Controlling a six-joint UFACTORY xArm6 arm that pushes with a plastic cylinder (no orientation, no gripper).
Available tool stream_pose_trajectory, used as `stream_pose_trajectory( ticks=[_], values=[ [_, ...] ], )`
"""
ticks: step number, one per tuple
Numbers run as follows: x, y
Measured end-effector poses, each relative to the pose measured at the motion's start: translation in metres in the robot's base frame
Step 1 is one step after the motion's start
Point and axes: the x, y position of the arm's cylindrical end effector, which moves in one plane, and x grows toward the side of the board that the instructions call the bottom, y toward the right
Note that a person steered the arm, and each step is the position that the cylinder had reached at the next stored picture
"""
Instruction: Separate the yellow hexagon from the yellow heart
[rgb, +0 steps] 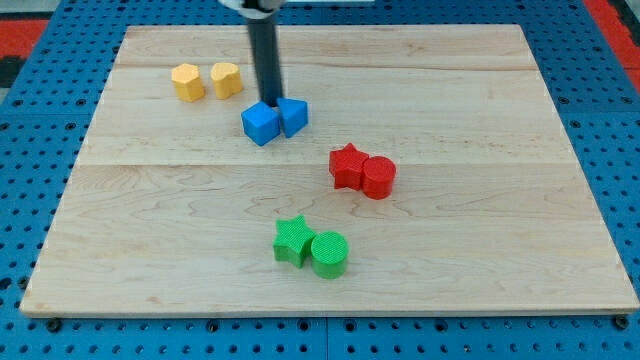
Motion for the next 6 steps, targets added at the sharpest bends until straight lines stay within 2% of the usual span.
stream_pose_trajectory(
  ticks=[1,2,3,4,5,6],
  values=[
    [-0.045,-0.015],
    [-0.043,-0.091],
    [-0.038,-0.135],
    [-0.079,-0.135],
    [-0.068,-0.2],
    [-0.034,-0.162]
  ],
)
